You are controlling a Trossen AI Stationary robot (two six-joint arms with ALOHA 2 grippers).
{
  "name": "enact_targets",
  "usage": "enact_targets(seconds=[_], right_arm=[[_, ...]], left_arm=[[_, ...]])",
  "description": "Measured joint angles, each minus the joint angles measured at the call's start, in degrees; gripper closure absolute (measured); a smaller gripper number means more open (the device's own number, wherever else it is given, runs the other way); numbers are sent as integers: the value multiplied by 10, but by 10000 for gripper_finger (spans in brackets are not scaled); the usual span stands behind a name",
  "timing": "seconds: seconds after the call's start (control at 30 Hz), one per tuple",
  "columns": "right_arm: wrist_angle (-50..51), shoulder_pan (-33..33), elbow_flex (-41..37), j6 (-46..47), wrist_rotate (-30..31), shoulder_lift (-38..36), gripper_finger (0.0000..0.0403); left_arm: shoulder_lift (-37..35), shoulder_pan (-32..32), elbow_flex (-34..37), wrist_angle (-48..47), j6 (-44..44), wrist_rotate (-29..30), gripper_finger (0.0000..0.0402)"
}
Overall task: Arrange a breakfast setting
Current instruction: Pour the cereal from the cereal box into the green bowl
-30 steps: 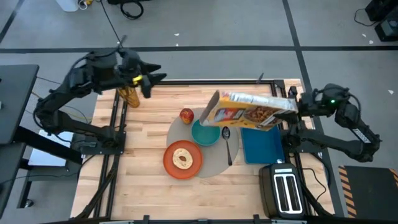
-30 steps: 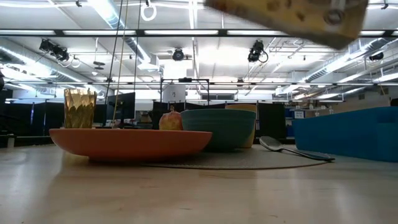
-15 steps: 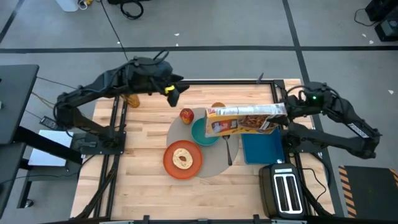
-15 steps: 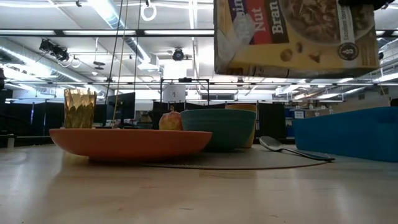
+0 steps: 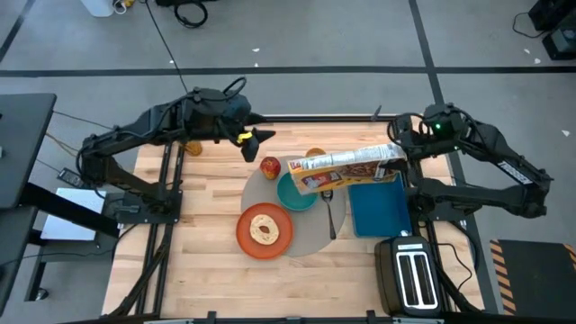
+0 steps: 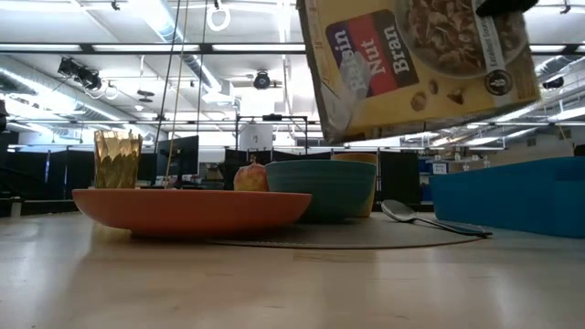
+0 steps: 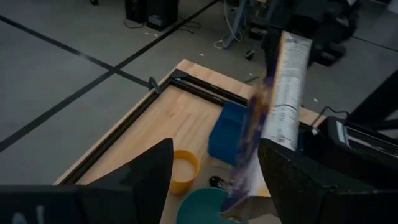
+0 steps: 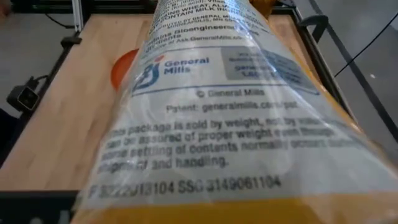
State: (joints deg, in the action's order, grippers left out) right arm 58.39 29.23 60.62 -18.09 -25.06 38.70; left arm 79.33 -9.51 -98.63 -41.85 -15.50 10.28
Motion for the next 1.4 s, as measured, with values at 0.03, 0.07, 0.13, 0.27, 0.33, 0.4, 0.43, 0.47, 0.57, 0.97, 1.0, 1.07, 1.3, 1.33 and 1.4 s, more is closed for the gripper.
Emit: enact_targets(seconds=[0.03, 0.07, 0.13, 0.27, 0.33, 0.4, 0.43, 0.47, 0.57, 0.97, 1.0, 1.07, 1.3, 1.33, 1.4], right_arm=[[1, 0, 9, -8, 0, 10, 214], [5, 0, 18, -17, 2, 19, 214], [17, 0, 33, -32, 7, 36, 214], [27, -7, 66, -62, 18, 71, 214], [41, -16, 82, -72, 27, 89, 214], [42, -26, 97, -76, 31, 104, 214], [43, -31, 104, -76, 34, 111, 214], [47, -35, 111, -78, 34, 118, 214], [64, -50, 127, -84, 49, 137, 214], [98, -100, 191, -102, 107, 202, 214], [101, -104, 197, -102, 111, 206, 214], [111, -111, 208, -105, 125, 218, 214], [126, -141, 242, -103, 137, 260, 214], [126, -146, 249, -100, 138, 266, 214], [127, -158, 263, -96, 154, 277, 214]], left_arm=[[0, 4, 0, 0, 1, 0, 159], [0, 8, 0, 0, 1, 0, 159], [0, 14, 0, 0, -3, 0, 159], [-8, 17, 0, 0, -11, 0, 159], [-17, 16, 0, -6, -17, 0, 159], [-20, 16, 0, -9, -18, 0, 159], [-23, 16, 0, -10, -19, 0, 159], [-27, 16, 0, -16, -19, 0, 159], [-34, 16, -1, -13, -15, 1, 159], [-41, 2, 0, -21, 12, 2, 159], [-41, 0, 0, -22, 12, 2, 159], [-41, -4, 0, -22, 12, 2, 159], [-41, -11, 0, -22, 29, 2, 159], [-41, -11, 0, -22, 34, 2, 159], [-41, -11, 0, -22, 40, 2, 159]])
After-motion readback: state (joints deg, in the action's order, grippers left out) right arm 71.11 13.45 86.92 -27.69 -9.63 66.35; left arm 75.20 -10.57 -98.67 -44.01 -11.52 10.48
